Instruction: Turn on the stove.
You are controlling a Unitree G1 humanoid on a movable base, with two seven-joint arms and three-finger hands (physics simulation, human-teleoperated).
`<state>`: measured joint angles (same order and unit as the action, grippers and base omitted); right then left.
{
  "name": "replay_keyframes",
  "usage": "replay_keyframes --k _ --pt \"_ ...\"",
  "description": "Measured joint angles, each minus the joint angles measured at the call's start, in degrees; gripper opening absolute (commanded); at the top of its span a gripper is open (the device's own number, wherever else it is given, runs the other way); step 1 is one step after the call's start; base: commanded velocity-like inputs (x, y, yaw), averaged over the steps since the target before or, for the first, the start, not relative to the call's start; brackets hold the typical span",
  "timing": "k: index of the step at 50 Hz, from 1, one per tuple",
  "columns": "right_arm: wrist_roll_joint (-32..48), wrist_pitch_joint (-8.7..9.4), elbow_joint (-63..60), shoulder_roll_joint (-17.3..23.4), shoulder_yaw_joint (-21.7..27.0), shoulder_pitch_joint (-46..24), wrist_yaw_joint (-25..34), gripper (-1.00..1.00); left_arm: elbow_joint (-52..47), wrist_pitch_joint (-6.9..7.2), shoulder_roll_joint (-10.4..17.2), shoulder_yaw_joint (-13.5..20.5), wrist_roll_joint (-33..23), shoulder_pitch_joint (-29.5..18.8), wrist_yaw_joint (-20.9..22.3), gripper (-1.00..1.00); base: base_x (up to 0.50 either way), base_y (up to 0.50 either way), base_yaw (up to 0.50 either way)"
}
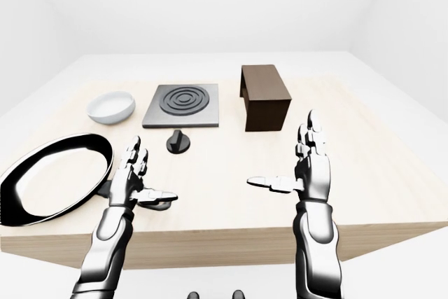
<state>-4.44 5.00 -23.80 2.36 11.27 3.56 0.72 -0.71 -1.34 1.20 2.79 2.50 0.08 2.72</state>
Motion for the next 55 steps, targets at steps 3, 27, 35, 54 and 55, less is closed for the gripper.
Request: replay_keyframes --k 3,27,35,54,55 --pt "0.04 0.00 0.04 -0.01 0.00 -0.01 0.15 1.00 0.21 -0.15 -0.01 -0.04 -0.07 -0.04 -0.04 1.00 0.38 0.00 0.00" --pt "-0.81 0.00 -0.05 -0.11 0.20 0.09 1.02 1.00 1.01 -0.62 -0.06 -0.22 -0.39 -0.35 -0.28 1.00 0.38 0.00 0.00" --pt "-1.14 0.00 -0.01 -0.18 0.19 0.35 1.26 1.00 1.64 -0.96 -0.06 -0.27 -0.56 -0.40 -0.37 1.00 0.32 0.00 0.00" --pt "-1.63 0.00 0.30 -0.33 -0.07 0.89 2.01 1.00 10.10 -2.36 0.34 -0.12 -2.01 -6.78 -3.10 1.00 0.00 0.00 0.00" --pt "-1.60 0.00 0.32 -0.33 -0.11 0.90 2.03 1.00 11.08 -2.68 0.41 -0.07 -2.11 -7.38 -3.30 1.00 0.00 0.00 0.00"
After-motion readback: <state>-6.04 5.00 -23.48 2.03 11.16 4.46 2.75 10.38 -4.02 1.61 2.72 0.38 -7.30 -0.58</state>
